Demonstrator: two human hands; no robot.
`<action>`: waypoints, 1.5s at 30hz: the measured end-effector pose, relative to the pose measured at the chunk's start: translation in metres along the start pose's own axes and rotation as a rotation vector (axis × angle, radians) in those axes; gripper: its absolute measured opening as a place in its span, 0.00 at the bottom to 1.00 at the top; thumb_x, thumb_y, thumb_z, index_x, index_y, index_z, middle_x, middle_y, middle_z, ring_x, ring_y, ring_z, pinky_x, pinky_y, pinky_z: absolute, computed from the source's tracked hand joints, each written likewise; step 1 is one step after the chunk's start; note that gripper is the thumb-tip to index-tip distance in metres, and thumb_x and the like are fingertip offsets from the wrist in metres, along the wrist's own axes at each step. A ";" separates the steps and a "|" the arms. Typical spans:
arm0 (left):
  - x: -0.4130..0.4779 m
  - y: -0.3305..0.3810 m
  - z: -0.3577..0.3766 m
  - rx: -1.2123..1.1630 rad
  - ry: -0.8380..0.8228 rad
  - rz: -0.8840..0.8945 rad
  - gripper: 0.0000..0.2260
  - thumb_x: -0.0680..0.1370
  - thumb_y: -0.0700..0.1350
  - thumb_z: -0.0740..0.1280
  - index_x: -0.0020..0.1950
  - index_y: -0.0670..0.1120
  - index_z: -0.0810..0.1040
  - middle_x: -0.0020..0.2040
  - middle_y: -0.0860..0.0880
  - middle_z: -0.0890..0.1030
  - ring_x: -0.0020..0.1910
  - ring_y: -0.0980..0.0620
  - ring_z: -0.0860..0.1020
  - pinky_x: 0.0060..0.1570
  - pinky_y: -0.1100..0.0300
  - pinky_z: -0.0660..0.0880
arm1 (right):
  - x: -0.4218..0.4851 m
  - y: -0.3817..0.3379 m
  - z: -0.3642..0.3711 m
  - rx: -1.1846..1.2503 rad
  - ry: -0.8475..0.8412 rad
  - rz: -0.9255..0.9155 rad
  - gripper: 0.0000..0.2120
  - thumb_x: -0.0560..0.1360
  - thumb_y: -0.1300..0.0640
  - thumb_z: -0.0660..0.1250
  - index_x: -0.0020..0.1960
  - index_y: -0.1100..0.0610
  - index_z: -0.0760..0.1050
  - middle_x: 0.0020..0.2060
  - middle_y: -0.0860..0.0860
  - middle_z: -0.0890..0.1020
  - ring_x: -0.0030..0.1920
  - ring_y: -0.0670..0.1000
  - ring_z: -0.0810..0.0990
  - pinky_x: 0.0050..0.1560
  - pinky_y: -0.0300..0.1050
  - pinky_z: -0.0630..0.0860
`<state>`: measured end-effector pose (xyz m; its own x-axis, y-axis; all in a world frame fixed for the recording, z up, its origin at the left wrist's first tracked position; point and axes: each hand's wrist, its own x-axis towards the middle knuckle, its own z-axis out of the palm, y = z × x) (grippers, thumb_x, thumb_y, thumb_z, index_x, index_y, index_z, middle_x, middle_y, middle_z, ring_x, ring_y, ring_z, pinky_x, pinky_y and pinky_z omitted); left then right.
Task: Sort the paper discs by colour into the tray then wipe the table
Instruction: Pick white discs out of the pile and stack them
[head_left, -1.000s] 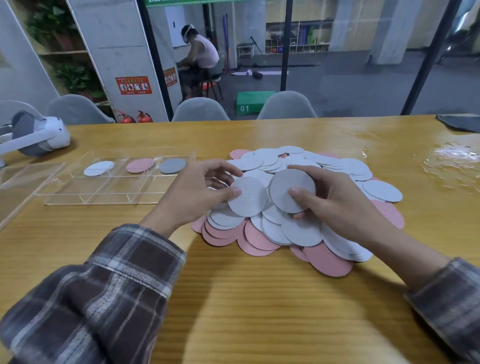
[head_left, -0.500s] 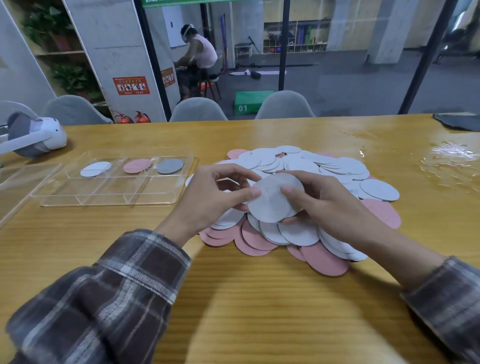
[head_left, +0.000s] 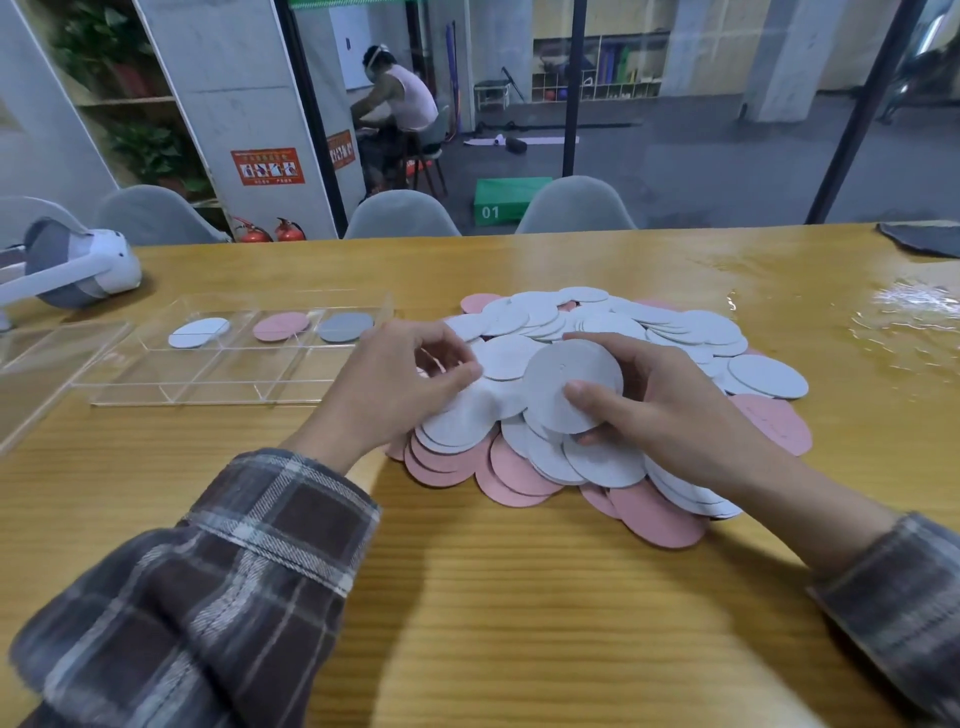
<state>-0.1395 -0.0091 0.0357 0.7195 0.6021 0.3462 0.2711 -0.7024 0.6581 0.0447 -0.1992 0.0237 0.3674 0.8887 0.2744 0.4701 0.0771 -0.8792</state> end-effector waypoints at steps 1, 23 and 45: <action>0.001 -0.006 -0.004 0.125 -0.001 -0.006 0.03 0.76 0.50 0.77 0.45 0.53 0.85 0.44 0.56 0.84 0.42 0.58 0.81 0.51 0.62 0.76 | 0.000 0.000 0.000 -0.001 0.007 -0.003 0.14 0.80 0.57 0.71 0.64 0.49 0.79 0.53 0.46 0.86 0.53 0.47 0.86 0.51 0.50 0.84; 0.002 -0.001 -0.013 -0.279 -0.202 -0.103 0.03 0.74 0.43 0.79 0.46 0.49 0.88 0.43 0.41 0.84 0.39 0.54 0.79 0.41 0.64 0.75 | 0.002 0.001 0.000 0.075 0.045 0.096 0.10 0.81 0.56 0.69 0.61 0.52 0.80 0.52 0.47 0.86 0.45 0.53 0.88 0.54 0.59 0.84; -0.007 0.028 0.029 -0.580 -0.123 -0.134 0.10 0.74 0.38 0.79 0.48 0.36 0.80 0.38 0.42 0.82 0.34 0.45 0.85 0.38 0.56 0.84 | -0.001 -0.004 0.006 0.043 -0.077 0.027 0.11 0.81 0.54 0.70 0.63 0.50 0.80 0.53 0.47 0.86 0.54 0.48 0.86 0.51 0.46 0.83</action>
<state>-0.1188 -0.0443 0.0324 0.7810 0.5986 0.1780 -0.0035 -0.2808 0.9598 0.0378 -0.1979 0.0243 0.3161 0.9225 0.2214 0.4255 0.0707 -0.9022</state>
